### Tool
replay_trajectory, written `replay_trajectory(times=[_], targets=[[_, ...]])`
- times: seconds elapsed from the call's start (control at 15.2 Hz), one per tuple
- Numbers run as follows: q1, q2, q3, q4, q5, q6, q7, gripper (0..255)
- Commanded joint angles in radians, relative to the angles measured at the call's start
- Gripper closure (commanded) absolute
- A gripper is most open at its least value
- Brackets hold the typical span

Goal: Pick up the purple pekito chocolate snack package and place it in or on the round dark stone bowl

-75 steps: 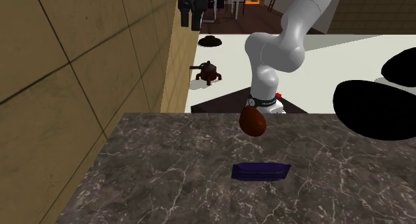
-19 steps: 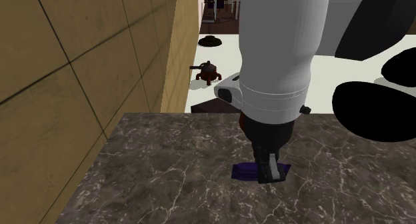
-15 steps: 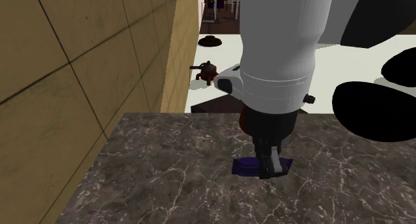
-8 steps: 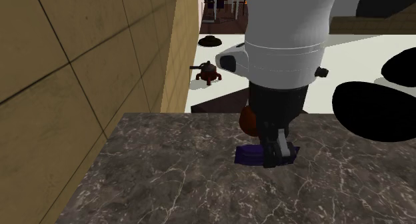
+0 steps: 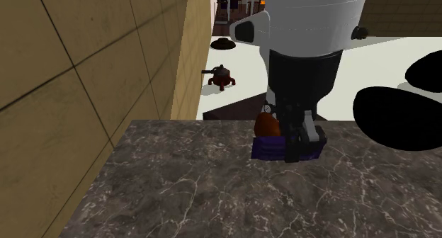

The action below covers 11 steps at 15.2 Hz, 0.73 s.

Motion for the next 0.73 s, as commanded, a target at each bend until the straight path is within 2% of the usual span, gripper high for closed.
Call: replay_trajectory(times=[0.0, 0.66], targets=[[-0.002, -0.001, -0.004, 0.028, -0.003, -0.029, 0.002, 255], [-0.008, -0.008, -0.021, 0.155, -0.010, -0.162, 0.015, 255]])
